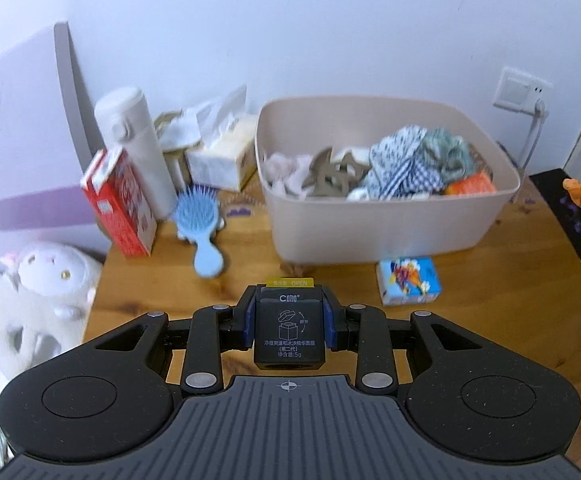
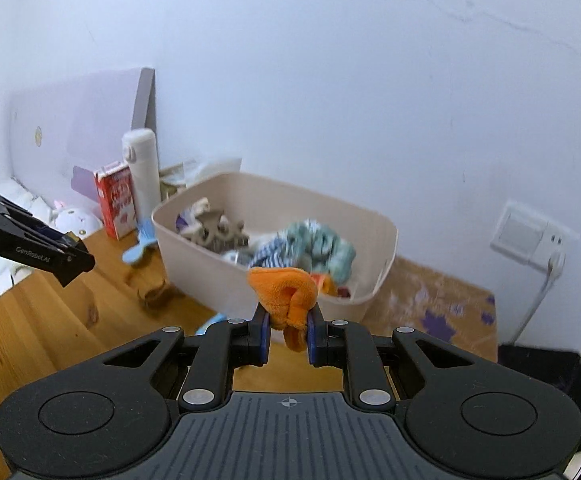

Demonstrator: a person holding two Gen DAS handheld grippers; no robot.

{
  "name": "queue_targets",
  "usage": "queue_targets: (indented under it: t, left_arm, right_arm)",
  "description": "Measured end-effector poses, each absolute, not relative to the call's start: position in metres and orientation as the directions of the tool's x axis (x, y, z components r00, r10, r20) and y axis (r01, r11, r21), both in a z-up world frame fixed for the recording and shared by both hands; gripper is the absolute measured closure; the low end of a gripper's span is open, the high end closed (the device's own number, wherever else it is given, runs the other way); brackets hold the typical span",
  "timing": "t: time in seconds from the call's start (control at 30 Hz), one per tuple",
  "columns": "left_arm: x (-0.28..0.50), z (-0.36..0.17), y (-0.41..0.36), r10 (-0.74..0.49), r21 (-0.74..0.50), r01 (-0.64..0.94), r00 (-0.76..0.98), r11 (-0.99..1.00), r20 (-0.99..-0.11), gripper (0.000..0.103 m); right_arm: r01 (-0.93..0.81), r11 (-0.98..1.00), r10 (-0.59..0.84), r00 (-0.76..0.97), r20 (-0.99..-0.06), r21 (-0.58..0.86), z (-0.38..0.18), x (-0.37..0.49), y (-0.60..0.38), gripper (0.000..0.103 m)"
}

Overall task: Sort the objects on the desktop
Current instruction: 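Lift the black box and orange cloth and carry both over the basket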

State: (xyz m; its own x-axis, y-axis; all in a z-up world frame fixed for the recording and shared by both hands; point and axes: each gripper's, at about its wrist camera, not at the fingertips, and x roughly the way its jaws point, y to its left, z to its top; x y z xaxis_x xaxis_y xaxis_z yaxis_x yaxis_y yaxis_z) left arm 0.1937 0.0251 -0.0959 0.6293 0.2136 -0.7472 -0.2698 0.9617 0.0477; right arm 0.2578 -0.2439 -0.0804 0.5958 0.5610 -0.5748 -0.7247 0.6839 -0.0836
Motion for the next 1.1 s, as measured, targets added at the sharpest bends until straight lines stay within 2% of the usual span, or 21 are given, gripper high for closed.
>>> queue_targets:
  t: [0.47,0.87,1.1]
  left_arm:
    - [0.228,-0.047,0.025,0.198,0.078,-0.2,0.702,0.977,-0.684,0.071]
    - [0.281,-0.025,0.04,0.207,0.129,-0.163,0.748,0.978,-0.63,0.071]
    - [0.312,-0.028,0.045,0.206,0.137,-0.154,0.743,0.979,-0.637,0.071]
  right_arm:
    - [-0.715,0.69,0.582,0.639,-0.504,-0.11,-0.041,0.287,-0.231,0.086]
    - [-0.706,0.698,0.584,0.659,-0.474,-0.122,-0.029,0.326,-0.213,0.086]
    - [-0.705,0.695,0.577,0.663,-0.477,-0.14,-0.028,0.35,-0.196,0.086]
